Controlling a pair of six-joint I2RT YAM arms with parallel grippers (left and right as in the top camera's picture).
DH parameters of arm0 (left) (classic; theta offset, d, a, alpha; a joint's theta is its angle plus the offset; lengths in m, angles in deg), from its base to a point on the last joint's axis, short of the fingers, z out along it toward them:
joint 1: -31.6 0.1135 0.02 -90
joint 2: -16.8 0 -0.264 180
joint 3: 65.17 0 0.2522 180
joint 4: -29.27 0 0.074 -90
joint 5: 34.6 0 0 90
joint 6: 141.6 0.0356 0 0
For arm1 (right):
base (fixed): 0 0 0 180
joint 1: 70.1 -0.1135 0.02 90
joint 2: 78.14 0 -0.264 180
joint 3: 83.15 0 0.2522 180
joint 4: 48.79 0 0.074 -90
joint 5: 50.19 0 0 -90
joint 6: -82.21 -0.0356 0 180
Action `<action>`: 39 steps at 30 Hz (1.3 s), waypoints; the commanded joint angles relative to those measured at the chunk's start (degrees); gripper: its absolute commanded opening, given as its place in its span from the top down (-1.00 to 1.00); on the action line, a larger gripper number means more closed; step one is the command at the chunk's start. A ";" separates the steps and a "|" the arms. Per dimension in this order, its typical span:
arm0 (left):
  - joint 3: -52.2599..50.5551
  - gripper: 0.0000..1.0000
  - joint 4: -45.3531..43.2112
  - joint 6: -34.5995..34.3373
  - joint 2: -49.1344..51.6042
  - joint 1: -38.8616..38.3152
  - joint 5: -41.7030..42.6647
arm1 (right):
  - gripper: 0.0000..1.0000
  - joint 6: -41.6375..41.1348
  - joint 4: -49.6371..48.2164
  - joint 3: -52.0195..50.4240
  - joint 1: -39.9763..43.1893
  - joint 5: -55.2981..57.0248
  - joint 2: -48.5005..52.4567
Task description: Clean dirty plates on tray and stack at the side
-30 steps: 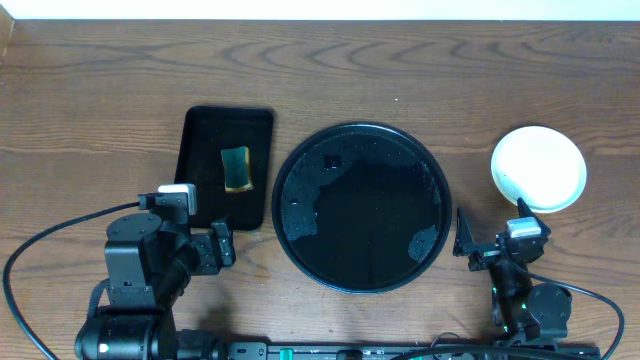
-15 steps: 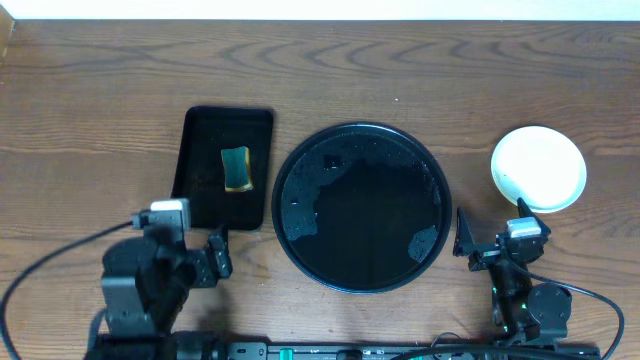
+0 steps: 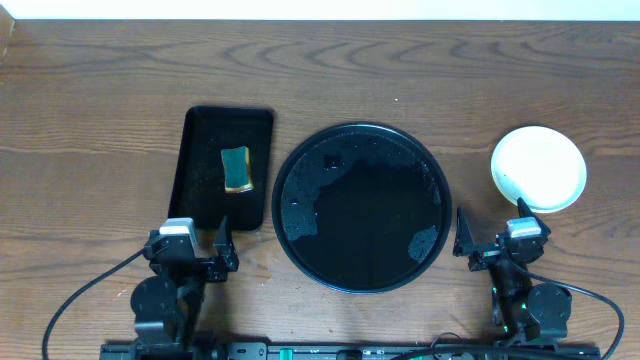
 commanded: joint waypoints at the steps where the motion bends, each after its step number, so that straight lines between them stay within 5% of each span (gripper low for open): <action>1: -4.02 -0.75 -5.33 0.68 -2.21 0.39 -0.48 | -0.98 0.90 0.20 -0.04 0.22 -0.04 -0.33; 10: -13.05 -0.75 -27.19 0.70 -2.19 0.39 -0.66 | -0.98 0.90 0.20 -0.04 0.22 -0.04 -0.33; 17: -13.09 -0.75 -27.41 0.70 -2.19 0.39 -6.97 | -0.98 0.90 0.20 -0.04 0.22 -0.04 -0.33; 24: -13.07 -0.75 -19.21 0.68 -2.19 0.39 -5.90 | -0.99 0.90 0.20 -0.04 0.22 -0.04 -0.33; 39: -13.07 -0.75 -19.26 0.68 -2.05 0.39 -5.88 | -0.98 0.90 0.20 -0.04 0.22 -0.04 -0.33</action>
